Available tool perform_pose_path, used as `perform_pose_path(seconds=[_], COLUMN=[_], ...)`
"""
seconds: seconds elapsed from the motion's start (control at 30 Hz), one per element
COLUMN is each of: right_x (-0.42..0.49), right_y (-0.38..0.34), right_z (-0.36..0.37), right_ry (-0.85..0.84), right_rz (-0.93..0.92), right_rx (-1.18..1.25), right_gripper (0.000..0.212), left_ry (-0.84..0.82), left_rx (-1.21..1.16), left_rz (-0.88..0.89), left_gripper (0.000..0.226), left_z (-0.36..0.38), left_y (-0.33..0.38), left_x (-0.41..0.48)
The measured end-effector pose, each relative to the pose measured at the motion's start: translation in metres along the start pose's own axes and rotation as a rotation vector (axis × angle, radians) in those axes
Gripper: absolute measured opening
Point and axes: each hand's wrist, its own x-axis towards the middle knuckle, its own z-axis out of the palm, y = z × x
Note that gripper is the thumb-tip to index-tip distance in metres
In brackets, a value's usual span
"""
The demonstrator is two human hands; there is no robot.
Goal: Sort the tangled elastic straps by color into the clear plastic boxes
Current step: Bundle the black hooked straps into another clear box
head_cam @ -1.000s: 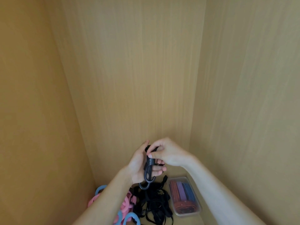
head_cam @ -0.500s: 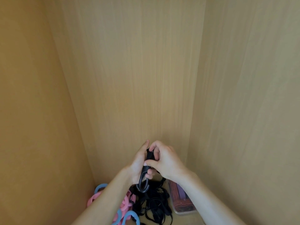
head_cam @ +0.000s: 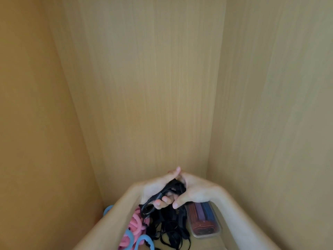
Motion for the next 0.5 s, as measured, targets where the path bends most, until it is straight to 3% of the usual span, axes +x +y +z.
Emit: perform_pose_path(seconds=[0.1,0.13,0.27,0.37,0.5], right_x=[-0.003,-0.002,-0.006,-0.009,-0.011], right_y=[0.014,0.017,0.016,0.017,0.023], right_z=[-0.004,-0.004,-0.009,-0.015,-0.029], right_ry=[0.039,0.057,0.081,0.063,0.099], right_rz=[0.008,0.007,0.045,0.032,0.040], right_rx=[-0.055,-0.045,0.002,0.032,0.036], right_gripper=[0.021,0.015,0.015,0.008,0.008], left_ry=[-0.029,-0.064,-0.280,-0.245,-0.181], left_rx=[0.119,0.170,0.240,0.366,0.290], left_rz=[-0.024,-0.005,0.039,0.037,0.050], left_gripper=[0.032,0.026,0.019,0.020,0.017], left_z=[-0.007,-0.010,-0.020,-0.023,-0.026], left_y=[0.004,0.006,0.012,0.004,-0.007], left_x=[-0.008,-0.010,-0.017,-0.016,-0.011])
